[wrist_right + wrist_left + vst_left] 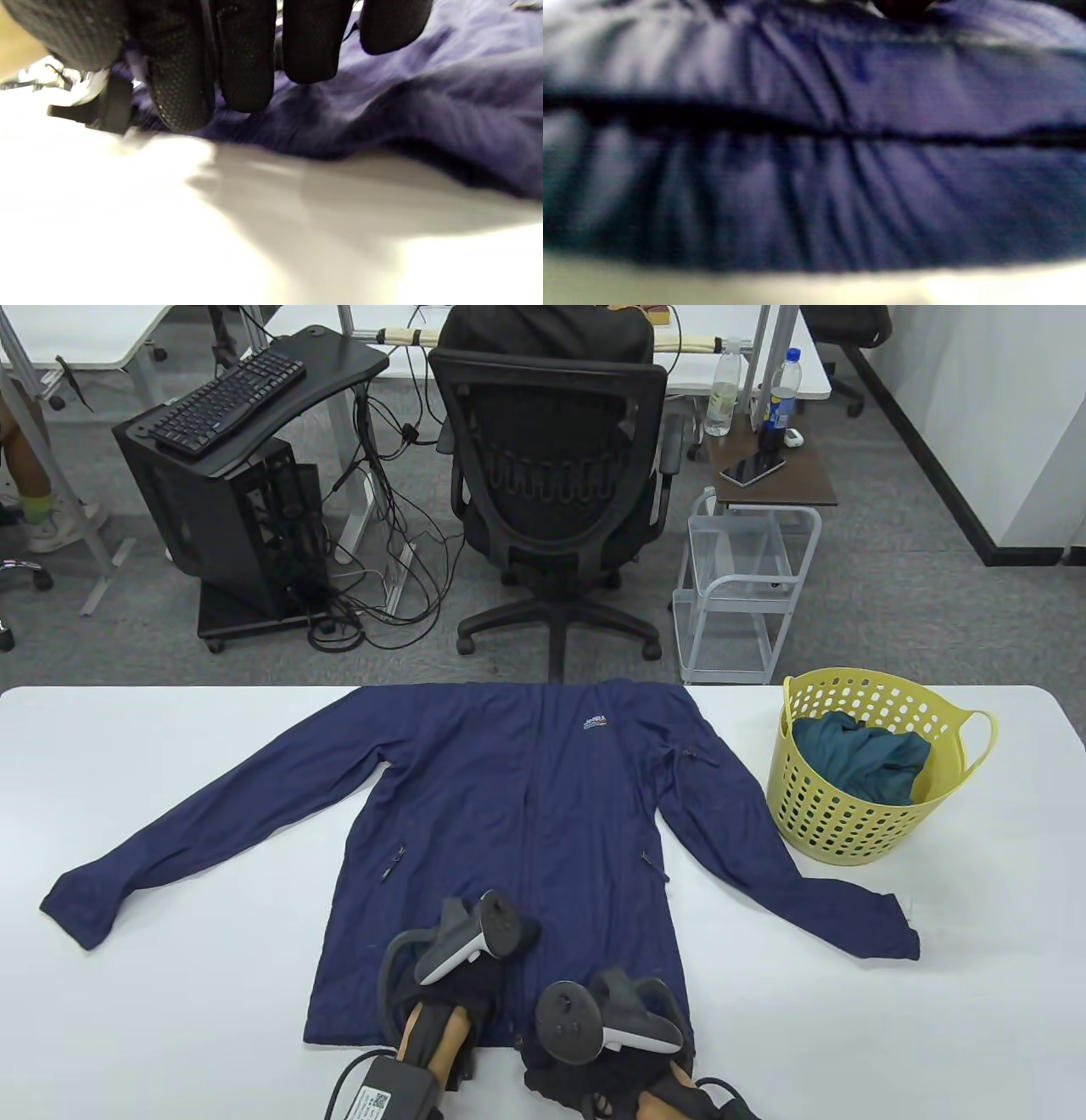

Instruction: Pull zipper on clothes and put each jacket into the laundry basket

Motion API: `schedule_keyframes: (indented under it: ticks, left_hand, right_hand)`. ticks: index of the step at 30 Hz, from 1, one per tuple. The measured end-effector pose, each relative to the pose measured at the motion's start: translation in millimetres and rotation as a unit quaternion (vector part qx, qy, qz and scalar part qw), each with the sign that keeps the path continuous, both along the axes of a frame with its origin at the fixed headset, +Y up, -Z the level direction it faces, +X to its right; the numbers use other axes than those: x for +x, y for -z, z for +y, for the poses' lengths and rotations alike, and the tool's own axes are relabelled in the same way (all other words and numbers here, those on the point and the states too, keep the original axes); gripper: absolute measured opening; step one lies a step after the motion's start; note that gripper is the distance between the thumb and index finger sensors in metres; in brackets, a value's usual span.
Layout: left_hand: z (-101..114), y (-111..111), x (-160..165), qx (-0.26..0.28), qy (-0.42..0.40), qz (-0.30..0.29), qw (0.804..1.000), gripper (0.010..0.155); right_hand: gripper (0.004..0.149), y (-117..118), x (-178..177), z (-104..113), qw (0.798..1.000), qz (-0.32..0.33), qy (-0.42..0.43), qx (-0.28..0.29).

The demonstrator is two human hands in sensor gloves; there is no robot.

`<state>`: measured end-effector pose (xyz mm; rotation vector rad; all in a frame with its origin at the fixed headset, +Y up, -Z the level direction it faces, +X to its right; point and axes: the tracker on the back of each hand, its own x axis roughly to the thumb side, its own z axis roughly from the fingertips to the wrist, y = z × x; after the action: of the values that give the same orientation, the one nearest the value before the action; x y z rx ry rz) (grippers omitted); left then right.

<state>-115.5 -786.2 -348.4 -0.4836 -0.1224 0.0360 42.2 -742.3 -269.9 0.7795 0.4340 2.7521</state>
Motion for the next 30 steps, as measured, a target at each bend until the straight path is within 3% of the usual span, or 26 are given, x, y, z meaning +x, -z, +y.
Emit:
schedule_keyframes:
  ticks: [4,9,13,16,18,21,23,25,30]
  left_hand:
    - [12,-12,12,-0.053,0.016,-0.035,0.998,0.055]
    - [26,-39,44,-0.109,0.037,-0.076,0.990,0.053]
    - [36,-57,67,-0.109,0.064,-0.117,0.985,0.049]
    - [41,-59,62,-0.106,0.071,-0.117,0.985,0.050]
    - [48,-47,43,-0.086,0.042,-0.082,0.992,0.053]
    - [68,-16,-10,0.000,0.002,0.033,0.999,0.055]
    - [77,6,-55,0.074,-0.018,0.155,0.985,0.057]
    - [76,29,-102,0.106,-0.022,0.236,0.966,0.061]
    - [56,65,-193,0.079,0.062,0.331,0.938,0.065]
  right_hand:
    - [0.052,22,42,10,0.988,-0.131,0.058,0.048]
    - [0.053,43,110,9,0.954,-0.279,0.080,0.068]
    - [0.053,50,141,2,0.937,-0.336,0.083,0.058]
    - [0.054,53,154,-1,0.931,-0.355,0.070,0.057]
    - [0.054,54,161,-1,0.924,-0.373,0.061,0.067]
    - [0.058,54,171,1,0.907,-0.410,0.041,0.090]
    - [0.061,55,177,0,0.897,-0.433,0.021,0.087]
    - [0.063,57,184,-4,0.890,-0.449,0.002,0.085]
    - [0.066,63,201,-21,0.878,-0.477,-0.014,0.040]
